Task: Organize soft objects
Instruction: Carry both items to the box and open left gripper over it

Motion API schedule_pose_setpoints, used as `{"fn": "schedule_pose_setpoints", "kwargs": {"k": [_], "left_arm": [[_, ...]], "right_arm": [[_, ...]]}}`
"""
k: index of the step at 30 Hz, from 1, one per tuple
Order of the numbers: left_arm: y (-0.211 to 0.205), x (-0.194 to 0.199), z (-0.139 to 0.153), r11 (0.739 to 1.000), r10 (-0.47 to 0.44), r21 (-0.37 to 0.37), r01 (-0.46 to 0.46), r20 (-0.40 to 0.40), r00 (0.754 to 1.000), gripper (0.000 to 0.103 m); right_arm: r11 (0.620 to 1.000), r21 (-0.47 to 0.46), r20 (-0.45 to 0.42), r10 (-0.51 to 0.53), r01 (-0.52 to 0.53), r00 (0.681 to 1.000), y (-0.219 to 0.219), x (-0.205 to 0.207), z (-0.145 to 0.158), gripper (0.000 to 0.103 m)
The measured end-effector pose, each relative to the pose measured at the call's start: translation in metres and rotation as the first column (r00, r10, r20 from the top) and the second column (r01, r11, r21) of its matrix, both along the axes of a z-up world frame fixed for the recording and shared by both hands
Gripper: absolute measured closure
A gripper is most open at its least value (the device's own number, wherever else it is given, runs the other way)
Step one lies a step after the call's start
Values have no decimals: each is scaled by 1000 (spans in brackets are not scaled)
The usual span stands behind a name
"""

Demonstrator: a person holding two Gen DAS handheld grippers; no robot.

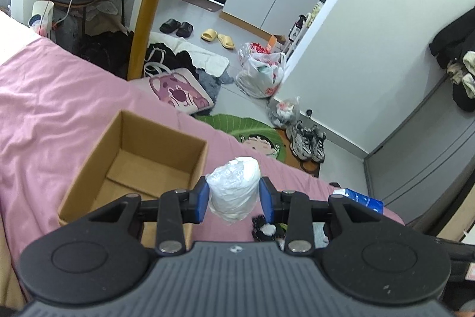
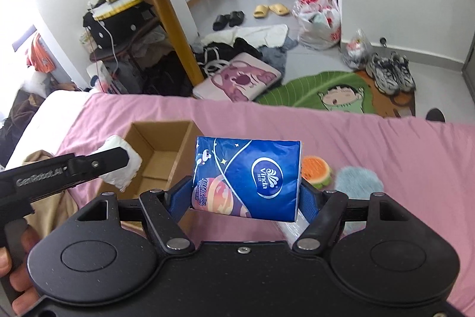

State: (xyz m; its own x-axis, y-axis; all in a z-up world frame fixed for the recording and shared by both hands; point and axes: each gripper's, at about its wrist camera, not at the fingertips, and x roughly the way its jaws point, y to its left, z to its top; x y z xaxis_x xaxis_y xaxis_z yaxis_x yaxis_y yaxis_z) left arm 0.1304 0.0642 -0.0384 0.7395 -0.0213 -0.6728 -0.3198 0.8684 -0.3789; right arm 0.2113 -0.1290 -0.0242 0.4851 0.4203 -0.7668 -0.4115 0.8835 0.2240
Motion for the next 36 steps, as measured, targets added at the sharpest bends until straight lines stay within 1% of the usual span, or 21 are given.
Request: {"fn": "schedule_pose_setpoints", "kwargs": {"k": [8,12,14,18,24,28,30,33,36], "left_arm": [[29,27,15,999,31,-7,-31,5,1000,68],[41,35,14,999,54,-9,-54,10,999,68],[47,37,8,998,65,-15,-65,13,998,68],[59,41,-11,996,80,-32,-81,-21,997,68],[77,47,-33,994,95,-48,-97,-52,994,68],[87,55,-57,992,111,-49,-117,-103,988,68],[93,59,-65,990,114,-67,-123,-120,986,68],[101,65,-72,989,125,-66,-135,-135,983,68],[109,68,-80,984,139,-87,-153,-148,979,68]], "right_arm": [[999,47,34,18,-20,999,27,9,11,33],[996,79,47,25,-28,999,38,13,12,33],[995,94,46,22,-27,999,42,15,10,33],[992,123,39,28,-33,999,51,21,3,33],[989,148,13,27,-28,1000,66,28,-17,33],[988,155,-16,24,-21,1000,77,32,-32,33],[988,154,-30,22,-18,999,82,34,-37,33],[989,148,-47,19,-12,999,88,38,-45,33],[990,144,-63,19,-10,998,95,42,-51,33]]}}
